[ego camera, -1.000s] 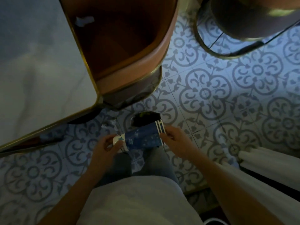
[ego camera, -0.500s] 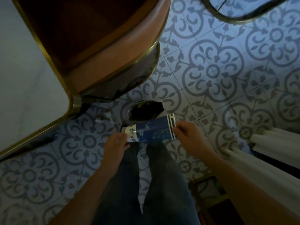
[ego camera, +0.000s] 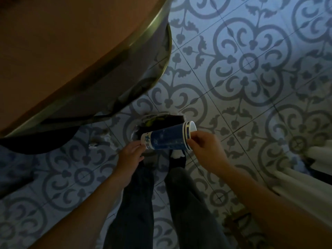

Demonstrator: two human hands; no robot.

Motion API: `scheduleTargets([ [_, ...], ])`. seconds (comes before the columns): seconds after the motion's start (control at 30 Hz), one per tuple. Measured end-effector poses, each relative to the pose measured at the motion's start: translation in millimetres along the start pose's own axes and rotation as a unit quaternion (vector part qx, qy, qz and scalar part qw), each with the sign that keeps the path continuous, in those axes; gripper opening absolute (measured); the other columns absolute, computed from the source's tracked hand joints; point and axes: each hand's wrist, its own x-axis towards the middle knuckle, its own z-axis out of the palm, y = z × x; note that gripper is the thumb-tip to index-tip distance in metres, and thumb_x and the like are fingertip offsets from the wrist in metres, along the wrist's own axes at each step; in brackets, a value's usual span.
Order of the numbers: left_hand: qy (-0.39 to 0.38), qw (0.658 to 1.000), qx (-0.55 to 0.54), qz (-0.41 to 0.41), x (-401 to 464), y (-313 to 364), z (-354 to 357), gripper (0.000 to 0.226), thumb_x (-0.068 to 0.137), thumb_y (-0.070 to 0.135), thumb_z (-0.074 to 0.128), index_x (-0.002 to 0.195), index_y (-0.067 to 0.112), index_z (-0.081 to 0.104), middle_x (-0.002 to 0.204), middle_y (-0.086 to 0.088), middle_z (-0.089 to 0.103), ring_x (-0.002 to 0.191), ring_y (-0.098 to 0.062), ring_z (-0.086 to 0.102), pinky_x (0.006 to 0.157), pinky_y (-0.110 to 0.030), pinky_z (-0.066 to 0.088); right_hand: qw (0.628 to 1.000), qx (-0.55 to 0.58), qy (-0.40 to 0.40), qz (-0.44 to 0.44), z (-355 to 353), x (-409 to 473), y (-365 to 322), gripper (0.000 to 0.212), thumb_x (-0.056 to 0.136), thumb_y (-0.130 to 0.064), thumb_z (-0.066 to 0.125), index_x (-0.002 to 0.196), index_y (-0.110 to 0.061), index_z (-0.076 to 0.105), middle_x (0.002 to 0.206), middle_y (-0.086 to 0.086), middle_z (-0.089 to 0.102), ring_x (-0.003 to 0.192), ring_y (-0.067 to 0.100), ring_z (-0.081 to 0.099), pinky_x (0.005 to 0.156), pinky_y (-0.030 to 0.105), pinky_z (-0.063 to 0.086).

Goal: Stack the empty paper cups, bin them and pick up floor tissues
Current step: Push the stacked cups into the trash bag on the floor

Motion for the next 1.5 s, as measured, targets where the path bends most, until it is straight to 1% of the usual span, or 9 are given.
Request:
scheduleTargets([
  [0.13,-0.029,0.999,0.027,-0.006,37,-7,13,0.011,0.094,0.015,0.054,0.095,0.023,0.061,0.097,0.001,0.063,0.090,-0.008,0.058,0.082,-0.023,0.048,1.000,-0.006,0.004,-0.005,24,32,12,0.020,0.094,-0.029,0.052,0.110,-0.023,0.061,0.110,0.002,0.064,0.098,0.012,0.062,0.082,0.021,0.051],
  [0.23,-0.013,0.999,0.023,-0.035,65,-11,26,0.008,0.093,0.018,0.056,0.089,0.023,0.059,0.094,0.001,0.060,0.089,-0.010,0.057,0.088,-0.028,0.046,1.000,-0.024,0.007,-0.008,35,54,14,0.023,0.093,-0.031,0.051,0.112,-0.022,0.061,0.113,0.003,0.064,0.102,0.015,0.062,0.091,0.034,0.054],
  [0.37,0.011,0.998,0.007,-0.054,92,-8,43,0.012,0.091,0.025,0.060,0.082,0.030,0.053,0.094,0.001,0.059,0.085,-0.009,0.056,0.084,-0.030,0.045,1.000,-0.027,0.007,-0.010,45,78,14,0.023,0.094,-0.028,0.051,0.113,-0.021,0.062,0.115,0.002,0.065,0.106,0.015,0.062,0.095,0.033,0.052],
  [0.5,0.006,0.998,0.012,-0.066,110,-10,55,0.030,0.082,0.038,0.064,0.104,0.018,0.059,0.102,-0.006,0.060,0.087,-0.016,0.058,0.092,-0.039,0.049,1.000,-0.026,0.001,0.002,49,92,17,0.024,0.094,-0.026,0.051,0.113,-0.019,0.063,0.117,0.004,0.065,0.108,0.016,0.061,0.096,0.034,0.051],
  [0.73,-0.004,0.997,-0.003,-0.071,109,0,80,0.031,0.091,0.023,0.057,0.122,0.024,0.054,0.096,0.001,0.059,0.092,-0.015,0.057,0.096,-0.035,0.047,0.999,-0.022,-0.046,0.011,60,102,23,0.017,0.092,-0.024,0.055,0.105,-0.018,0.064,0.108,0.003,0.066,0.097,0.015,0.063,0.078,0.019,0.043],
  [0.83,-0.002,0.998,-0.015,-0.069,108,0,86,0.023,0.092,0.020,0.055,0.114,0.021,0.059,0.087,0.003,0.060,0.084,-0.012,0.057,0.091,-0.034,0.048,0.997,-0.031,-0.072,0.004,68,103,22,0.016,0.092,-0.020,0.056,0.105,-0.016,0.064,0.104,0.003,0.065,0.091,0.015,0.063,0.076,0.022,0.048],
  [0.93,-0.027,0.997,-0.026,-0.068,105,0,89,0.028,0.089,0.018,0.055,0.115,0.018,0.064,0.101,-0.002,0.068,0.095,-0.012,0.064,0.086,-0.028,0.052,0.993,-0.058,-0.099,0.002,76,105,23,0.017,0.090,-0.018,0.055,0.105,-0.019,0.062,0.101,0.002,0.065,0.090,0.017,0.064,0.081,0.033,0.056],
  [1.17,-0.019,0.997,-0.046,-0.059,100,1,87,0.033,0.090,0.016,0.052,0.121,0.020,0.061,0.111,-0.005,0.065,0.097,-0.015,0.063,0.073,-0.027,0.052,0.985,-0.119,-0.126,-0.025,85,105,17,0.023,0.088,-0.014,0.055,0.111,-0.016,0.056,0.111,0.007,0.063,0.105,0.024,0.060,0.090,0.036,0.051],
  [1.5,0.047,0.998,-0.024,-0.017,97,-7,82,0.025,0.092,0.025,0.048,0.085,0.041,0.066,0.107,-0.001,0.069,0.101,-0.021,0.065,0.091,-0.047,0.053,0.981,-0.154,-0.096,-0.073,97,103,8,0.031,0.087,-0.019,0.060,0.117,-0.013,0.052,0.112,0.007,0.063,0.095,0.026,0.064,0.078,0.037,0.053],
])
